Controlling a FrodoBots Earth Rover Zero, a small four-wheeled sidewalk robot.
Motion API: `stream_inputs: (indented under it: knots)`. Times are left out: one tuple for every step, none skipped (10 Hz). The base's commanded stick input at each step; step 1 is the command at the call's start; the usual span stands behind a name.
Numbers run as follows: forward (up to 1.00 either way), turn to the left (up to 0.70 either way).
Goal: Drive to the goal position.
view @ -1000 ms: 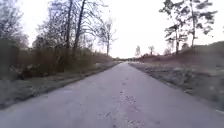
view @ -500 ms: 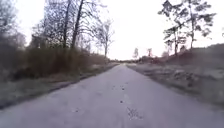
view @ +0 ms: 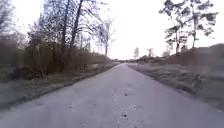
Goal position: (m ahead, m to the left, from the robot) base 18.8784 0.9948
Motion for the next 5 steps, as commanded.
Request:
stream_inputs:
  knots:
    - [1.00,0.01]
    - [1.00,-0.12]
    - [1.00,-0.20]
    - [1.00,0.01]
    - [1.00,0.01]
